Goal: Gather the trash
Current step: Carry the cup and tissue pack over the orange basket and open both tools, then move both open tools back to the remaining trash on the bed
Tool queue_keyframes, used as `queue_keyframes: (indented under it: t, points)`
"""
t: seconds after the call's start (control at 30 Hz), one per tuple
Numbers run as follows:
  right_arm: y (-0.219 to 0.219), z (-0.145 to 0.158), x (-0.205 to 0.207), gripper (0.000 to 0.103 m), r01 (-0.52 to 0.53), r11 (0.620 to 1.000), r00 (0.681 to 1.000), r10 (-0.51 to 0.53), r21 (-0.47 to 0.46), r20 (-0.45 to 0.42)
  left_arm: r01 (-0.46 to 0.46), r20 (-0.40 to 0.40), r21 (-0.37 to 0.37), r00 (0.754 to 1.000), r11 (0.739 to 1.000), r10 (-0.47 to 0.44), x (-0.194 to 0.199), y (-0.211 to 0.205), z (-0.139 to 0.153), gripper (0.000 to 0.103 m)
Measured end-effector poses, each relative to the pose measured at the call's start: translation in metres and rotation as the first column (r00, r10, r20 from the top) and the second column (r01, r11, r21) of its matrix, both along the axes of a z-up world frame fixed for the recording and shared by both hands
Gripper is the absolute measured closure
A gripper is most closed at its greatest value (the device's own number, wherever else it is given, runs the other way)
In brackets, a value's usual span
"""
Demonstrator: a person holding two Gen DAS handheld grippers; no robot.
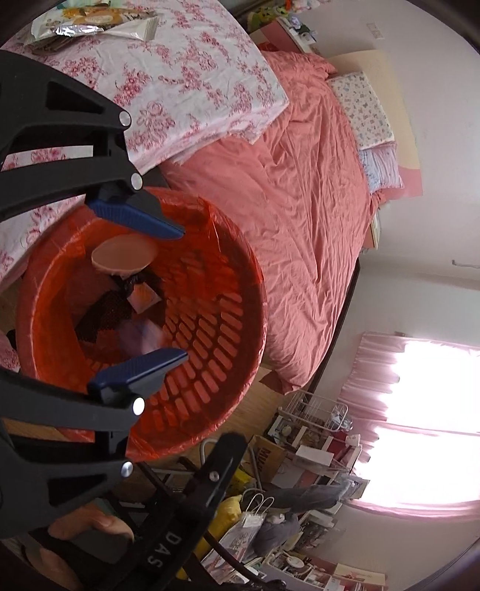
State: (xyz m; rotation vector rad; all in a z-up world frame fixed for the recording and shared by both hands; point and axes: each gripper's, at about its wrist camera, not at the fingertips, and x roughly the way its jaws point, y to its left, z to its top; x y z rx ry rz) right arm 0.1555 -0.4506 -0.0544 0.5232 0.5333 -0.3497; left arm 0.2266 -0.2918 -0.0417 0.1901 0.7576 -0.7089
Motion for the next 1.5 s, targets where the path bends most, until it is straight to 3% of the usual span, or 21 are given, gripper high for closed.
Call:
queue_keyframes:
  t: [0.4, 0.6, 0.7, 0.87, 0.97, 1.1, 1.17, 1.33, 1.5]
  points:
    - [0.022, 0.025, -0.013, 0.036, -0.009, 0.997, 1.000, 0.009, -0.072, 0.005, -0.105, 0.020, -0.017, 0.994, 0.994, 0.105, 0.001, 0.049, 0.016, 0.040]
    - [0.058, 0.041, -0.011, 0.034, -0.054, 0.992, 0.998, 0.055, -0.116, 0.006, -0.219, 0.070, -0.003, 0.973, 0.976, 0.219, -0.008, 0.099, 0.026, 0.029]
    - [0.088, 0.043, -0.004, 0.033, -0.100, 0.986, 0.995, 0.101, -0.131, -0.005, -0.288, 0.109, 0.012, 0.952, 0.958, 0.285, -0.014, 0.131, 0.028, 0.028]
    - [0.145, 0.042, 0.014, 0.033, -0.194, 0.966, 0.981, 0.189, -0.173, -0.045, -0.424, 0.134, 0.031, 0.899, 0.905, 0.417, -0.014, 0.193, 0.027, 0.026]
    - [0.187, 0.038, 0.028, 0.033, -0.262, 0.944, 0.965, 0.252, -0.202, -0.074, -0.510, 0.135, 0.027, 0.854, 0.860, 0.502, -0.013, 0.232, 0.025, 0.016]
    - [0.245, 0.028, 0.051, 0.031, -0.342, 0.910, 0.939, 0.323, -0.233, -0.116, -0.611, 0.177, 0.007, 0.780, 0.792, 0.600, -0.012, 0.287, 0.022, 0.013]
    - [0.267, 0.023, 0.062, 0.031, -0.367, 0.899, 0.930, 0.344, -0.239, -0.131, -0.640, 0.172, 0.016, 0.758, 0.768, 0.629, -0.008, 0.310, 0.018, 0.013]
    - [0.316, 0.008, 0.093, 0.033, -0.458, 0.868, 0.886, 0.430, -0.193, -0.170, -0.678, 0.118, 0.025, 0.732, 0.735, 0.671, 0.001, 0.351, 0.001, 0.013]
    - [0.344, -0.008, 0.125, 0.035, -0.487, 0.864, 0.863, 0.455, -0.125, -0.219, -0.667, 0.056, 0.025, 0.745, 0.745, 0.665, 0.011, 0.369, -0.013, 0.013]
